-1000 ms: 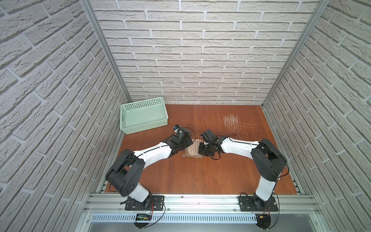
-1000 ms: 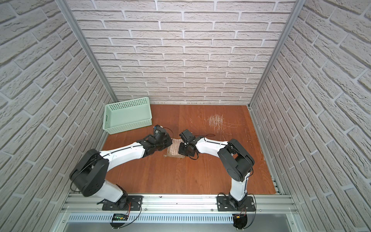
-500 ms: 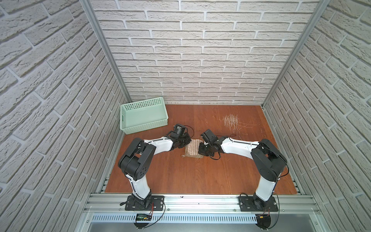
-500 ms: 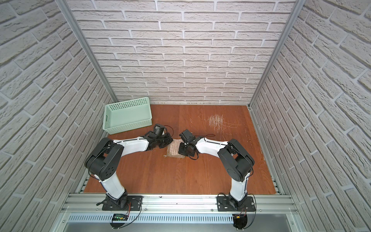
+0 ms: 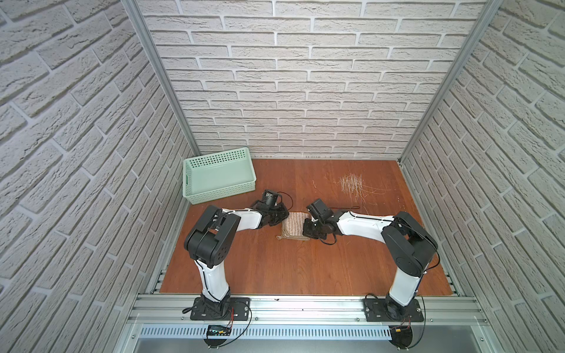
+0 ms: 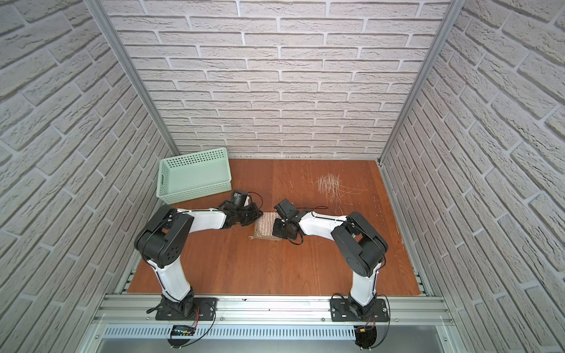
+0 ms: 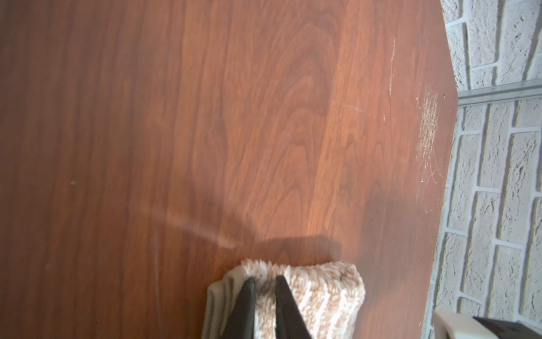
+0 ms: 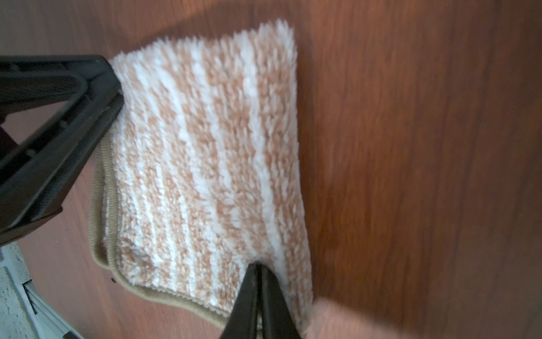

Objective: Fold the square dishcloth
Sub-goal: Smooth out the cleaning item at the center of the board.

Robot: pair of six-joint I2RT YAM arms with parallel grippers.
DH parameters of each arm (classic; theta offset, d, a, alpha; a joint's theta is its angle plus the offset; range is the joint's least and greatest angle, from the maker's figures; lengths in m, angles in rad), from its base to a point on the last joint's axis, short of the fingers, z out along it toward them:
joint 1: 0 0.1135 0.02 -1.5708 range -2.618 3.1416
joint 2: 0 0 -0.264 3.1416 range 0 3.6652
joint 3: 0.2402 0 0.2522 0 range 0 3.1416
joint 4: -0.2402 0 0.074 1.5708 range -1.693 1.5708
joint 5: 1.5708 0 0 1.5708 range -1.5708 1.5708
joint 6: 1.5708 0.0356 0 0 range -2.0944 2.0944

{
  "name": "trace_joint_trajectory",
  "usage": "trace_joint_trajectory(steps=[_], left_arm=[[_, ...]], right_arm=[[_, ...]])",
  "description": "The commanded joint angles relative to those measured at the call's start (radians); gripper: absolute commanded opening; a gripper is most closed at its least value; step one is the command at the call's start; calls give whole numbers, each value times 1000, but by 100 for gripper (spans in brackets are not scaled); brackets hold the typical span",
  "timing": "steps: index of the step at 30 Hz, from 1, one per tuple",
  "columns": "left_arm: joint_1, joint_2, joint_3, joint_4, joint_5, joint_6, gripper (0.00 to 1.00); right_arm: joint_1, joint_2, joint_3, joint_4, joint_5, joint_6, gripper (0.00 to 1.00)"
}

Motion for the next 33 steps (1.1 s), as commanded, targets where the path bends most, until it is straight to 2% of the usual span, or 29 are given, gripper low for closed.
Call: trace_joint_trajectory(steps=[1, 7, 16, 24, 33], left_arm=[[-1, -99, -8, -23, -8, 42, 20], [-41, -227, -28, -101, -53, 46, 22], [-139, -324, -130, -125, -153, 28, 22], [-182, -239, -177, -96, -182, 27, 21], [-180, -210, -196, -145, -254, 47, 18]], right_arm=[[-1, -66, -5, -67, 33, -53, 11], [-5, -116, 86, -121, 87, -94, 13], [-25, 6, 257, -174, 119, -122, 13], [-48, 145, 333, -151, 93, -116, 12], [-111, 201, 286, -81, 49, -98, 12]])
